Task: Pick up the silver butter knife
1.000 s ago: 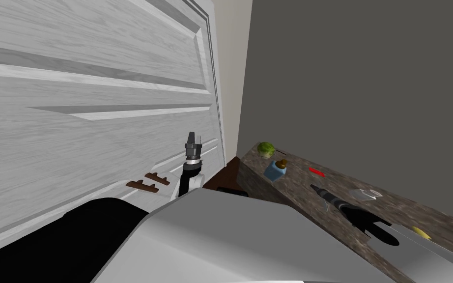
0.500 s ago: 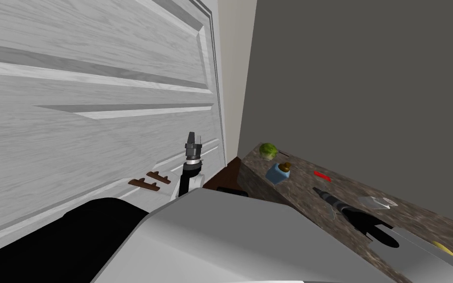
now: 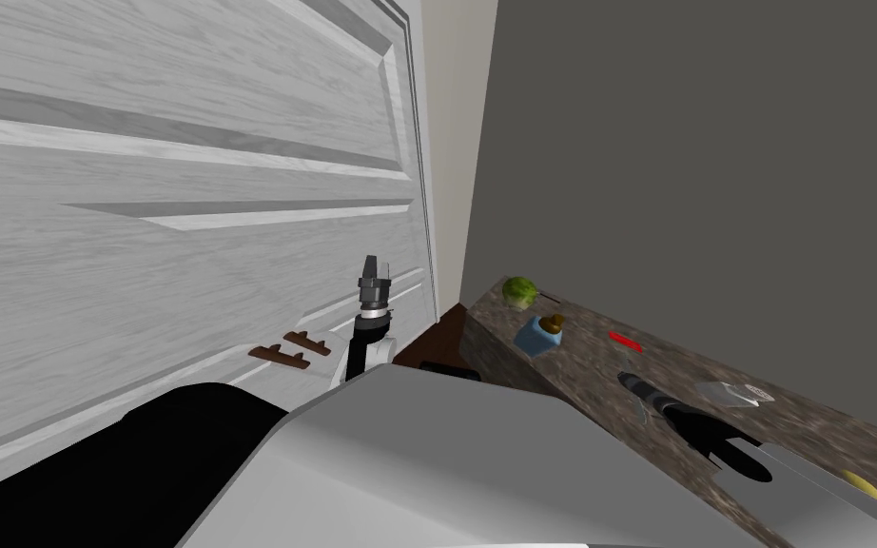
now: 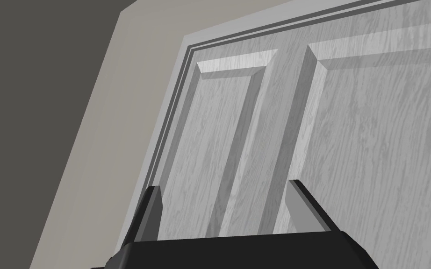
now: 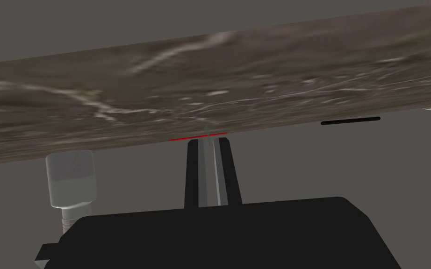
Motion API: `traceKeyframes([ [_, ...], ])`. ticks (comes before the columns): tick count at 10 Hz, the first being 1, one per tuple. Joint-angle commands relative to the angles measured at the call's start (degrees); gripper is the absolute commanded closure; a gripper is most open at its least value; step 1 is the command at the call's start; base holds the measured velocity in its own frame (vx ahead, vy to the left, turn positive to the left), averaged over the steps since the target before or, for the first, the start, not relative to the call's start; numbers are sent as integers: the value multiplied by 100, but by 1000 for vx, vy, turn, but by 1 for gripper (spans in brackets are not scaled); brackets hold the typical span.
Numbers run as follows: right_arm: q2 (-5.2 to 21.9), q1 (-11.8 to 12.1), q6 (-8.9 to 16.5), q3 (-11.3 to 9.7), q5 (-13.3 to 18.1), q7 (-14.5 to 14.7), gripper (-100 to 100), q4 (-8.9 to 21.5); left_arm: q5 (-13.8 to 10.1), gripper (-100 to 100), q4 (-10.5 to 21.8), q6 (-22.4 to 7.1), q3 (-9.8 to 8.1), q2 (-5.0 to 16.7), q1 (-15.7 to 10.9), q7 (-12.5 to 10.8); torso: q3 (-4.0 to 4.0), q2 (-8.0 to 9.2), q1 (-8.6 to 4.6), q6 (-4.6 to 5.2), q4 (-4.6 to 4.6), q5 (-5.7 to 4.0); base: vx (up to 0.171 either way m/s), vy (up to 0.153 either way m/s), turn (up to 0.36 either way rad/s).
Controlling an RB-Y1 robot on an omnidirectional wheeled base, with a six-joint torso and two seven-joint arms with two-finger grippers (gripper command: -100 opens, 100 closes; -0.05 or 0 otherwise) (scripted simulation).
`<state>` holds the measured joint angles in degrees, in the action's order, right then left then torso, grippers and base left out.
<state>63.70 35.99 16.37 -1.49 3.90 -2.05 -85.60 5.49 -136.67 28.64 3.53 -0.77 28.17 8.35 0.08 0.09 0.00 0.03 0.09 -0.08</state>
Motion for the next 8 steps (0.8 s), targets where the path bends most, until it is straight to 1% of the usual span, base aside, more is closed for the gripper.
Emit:
traceKeyframes([
  [1, 0, 0, 0, 0, 0, 0, 100, 0, 0, 0, 0, 0, 0, 0, 0, 0, 0, 0, 0, 0, 0, 0, 0, 0, 0],
  [2, 1, 0, 0, 0, 1, 1, 100, 0, 0, 0, 0, 0, 0, 0, 0, 0, 1, 2, -3, -1, 0, -1, 0, 0, 0],
  [3, 1, -1, -1, 1, 2, 2, 0, -1, 0, 0, 0, 0, 0, 0, 0, 0, 1, 2, -4, 0, 0, -2, 0, 0, 0],
  [4, 109, 64, 37, 22, -54, -51, 100, -164, 0, 0, 0, 0, 0, 0, 0, 0, 1, 2, -4, 0, 0, -2, 7, 4, -62],
  [6, 250, 165, 101, 55, -104, -107, 100, -347, 0, 0, 0, 0, 0, 0, 0, 0, 2, 3, 4, 4, 0, 1, -8, 20, -64],
  [7, 207, 110, 74, 33, -89, -80, 100, -274, 0, 0, 0, 0, 0, 0, 0, 0, 4, 8, 7, 6, 0, 1, -10, 13, -13],
  [8, 216, 113, 79, 33, -93, -86, 0, -283, 0, 0, 0, 0, 0, 0, 0, 0, 3, 7, 3, 6, 0, -1, 0, 0, 0],
])
